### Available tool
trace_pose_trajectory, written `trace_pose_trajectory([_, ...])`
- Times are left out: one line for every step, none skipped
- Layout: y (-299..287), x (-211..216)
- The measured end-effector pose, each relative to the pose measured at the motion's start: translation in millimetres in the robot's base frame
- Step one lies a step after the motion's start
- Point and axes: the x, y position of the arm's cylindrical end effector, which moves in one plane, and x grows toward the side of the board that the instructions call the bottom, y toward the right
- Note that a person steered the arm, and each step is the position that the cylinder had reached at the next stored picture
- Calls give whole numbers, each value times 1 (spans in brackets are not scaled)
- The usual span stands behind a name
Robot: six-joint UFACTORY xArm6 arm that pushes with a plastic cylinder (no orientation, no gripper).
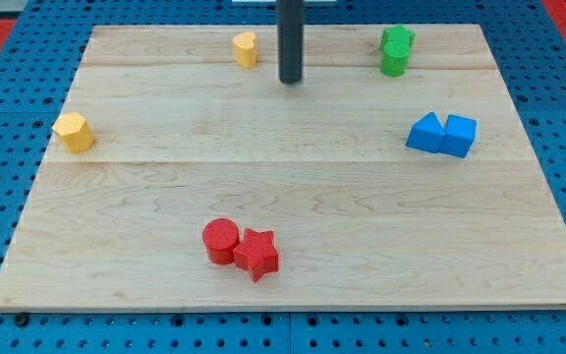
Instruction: Push the yellow hexagon slightly up
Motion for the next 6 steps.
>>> trace_pose_trajectory([-40,70])
trace_pose_trajectory([-113,110])
trace_pose_trajectory([-208,116])
trace_pose_trajectory([-270,98])
trace_pose_trajectory([-270,63])
trace_pose_trajectory([-270,40])
